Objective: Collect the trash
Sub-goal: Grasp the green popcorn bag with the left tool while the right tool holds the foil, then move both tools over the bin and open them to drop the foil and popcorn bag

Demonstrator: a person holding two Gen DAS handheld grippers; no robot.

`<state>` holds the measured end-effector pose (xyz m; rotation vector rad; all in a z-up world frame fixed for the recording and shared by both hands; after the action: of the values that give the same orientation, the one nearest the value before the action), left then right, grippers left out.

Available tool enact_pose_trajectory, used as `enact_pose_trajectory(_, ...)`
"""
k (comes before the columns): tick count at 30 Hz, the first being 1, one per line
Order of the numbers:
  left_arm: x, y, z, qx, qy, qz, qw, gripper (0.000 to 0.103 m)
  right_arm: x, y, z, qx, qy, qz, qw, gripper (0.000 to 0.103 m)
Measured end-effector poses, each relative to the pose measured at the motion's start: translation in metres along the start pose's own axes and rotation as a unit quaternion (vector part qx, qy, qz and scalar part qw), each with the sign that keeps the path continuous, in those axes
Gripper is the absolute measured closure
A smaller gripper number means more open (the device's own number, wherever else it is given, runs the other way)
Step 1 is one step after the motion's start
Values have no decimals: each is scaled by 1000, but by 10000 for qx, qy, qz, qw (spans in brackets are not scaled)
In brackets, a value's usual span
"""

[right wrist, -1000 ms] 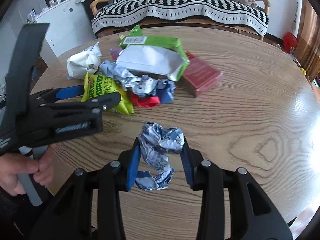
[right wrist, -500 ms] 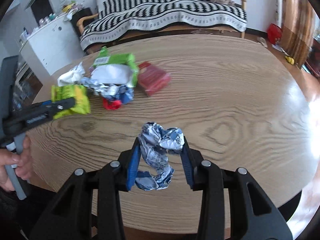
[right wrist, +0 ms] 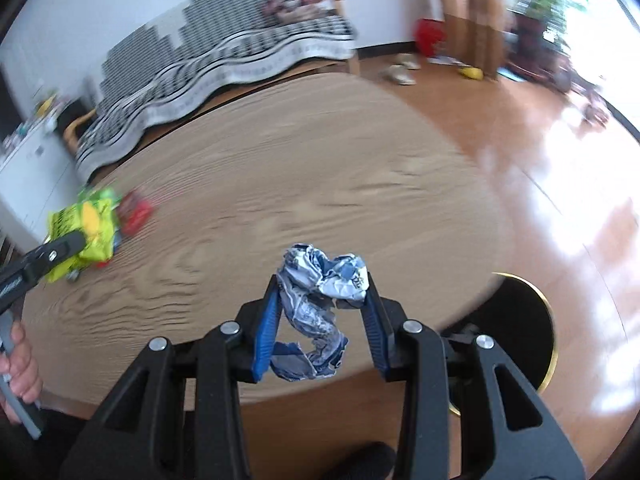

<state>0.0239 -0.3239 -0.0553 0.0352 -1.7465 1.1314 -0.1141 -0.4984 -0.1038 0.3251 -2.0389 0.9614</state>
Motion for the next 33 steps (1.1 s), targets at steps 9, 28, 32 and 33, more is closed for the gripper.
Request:
enact_pose_trajectory(9, -42, -18, 167, -1026, 955, 61, 9901, 54, 10, -10, 153, -1204, 700, 168, 9901, 64)
enact_pose_trajectory(28, -112, -15, 301, -1713, 1706, -305, 9698, 54, -15, 14, 252, -1903, 1110, -302, 9750, 61)
enact_pose_trajectory(32, -116, -15, 304, -1769, 1687, -291, 9692, 54, -11, 14, 252, -1989, 1119, -184, 9734, 48)
enact_pose_trajectory(33, -116, -15, 304, -1765, 1695, -297, 9691, 54, -9, 13, 254, -2007, 1133, -143, 9730, 43)
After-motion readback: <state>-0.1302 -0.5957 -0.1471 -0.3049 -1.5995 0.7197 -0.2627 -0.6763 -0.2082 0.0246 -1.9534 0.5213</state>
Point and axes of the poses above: each gripper's, at about its wrist camera, not at the fingertips, and x roughly against the way its jaws point, z to its right, y to its underside, the point moved 9 cm from there along -x, roughly the way its jaws point, and after that the axes turned 15 degrees about -x, right-handed, at the moved point
